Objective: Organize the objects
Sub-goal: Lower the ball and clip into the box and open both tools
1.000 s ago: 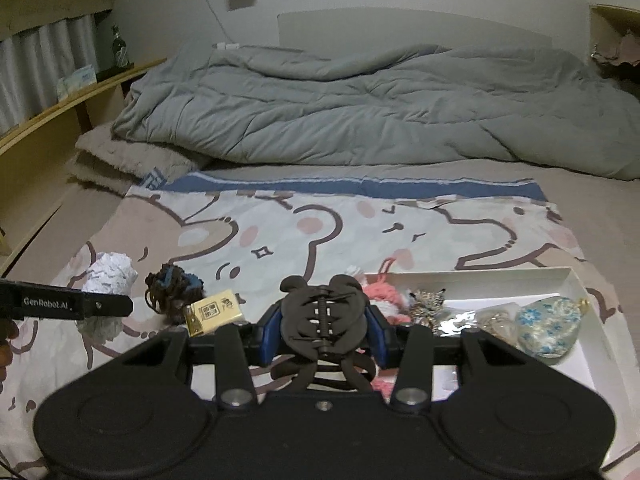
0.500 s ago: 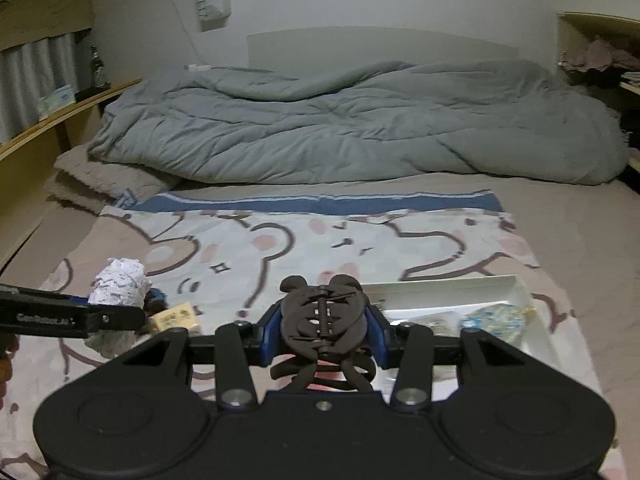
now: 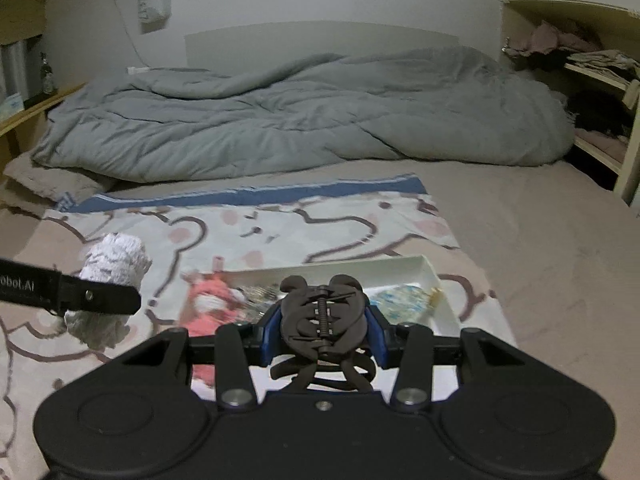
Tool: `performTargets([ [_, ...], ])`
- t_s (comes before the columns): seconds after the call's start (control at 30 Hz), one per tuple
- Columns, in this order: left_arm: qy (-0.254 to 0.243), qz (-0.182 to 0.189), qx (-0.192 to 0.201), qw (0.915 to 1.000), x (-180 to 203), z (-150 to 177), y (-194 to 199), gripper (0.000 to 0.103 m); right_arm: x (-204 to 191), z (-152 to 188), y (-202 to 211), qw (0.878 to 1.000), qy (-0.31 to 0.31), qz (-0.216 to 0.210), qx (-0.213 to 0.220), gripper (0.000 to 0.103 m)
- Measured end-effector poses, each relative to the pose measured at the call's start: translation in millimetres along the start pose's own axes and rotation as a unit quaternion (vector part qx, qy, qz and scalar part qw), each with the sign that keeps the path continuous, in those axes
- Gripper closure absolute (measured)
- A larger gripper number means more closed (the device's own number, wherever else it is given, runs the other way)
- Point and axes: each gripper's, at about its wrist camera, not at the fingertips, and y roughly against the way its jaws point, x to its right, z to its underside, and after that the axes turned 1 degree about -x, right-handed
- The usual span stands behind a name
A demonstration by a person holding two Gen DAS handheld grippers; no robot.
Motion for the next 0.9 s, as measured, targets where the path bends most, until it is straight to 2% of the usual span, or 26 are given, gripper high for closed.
performTargets([
  [0.3,0.035,0.055,-0.031,0.9974,21,15,-60,0.063,35,19,-18,1.0,0.01,0.013,-0.025,0.058],
  [0.53,0.065,0.075,-0.065,0.9928,29,42,-103,0.063,53,35,-32,0.998,0.026,0.029,-0.052,0.058],
  [0.9,0.089,0.092,-0.078,0.9887,32,76,-144,0.062,66,53,-51,0.994,0.052,0.028,-0.089,0.058],
])
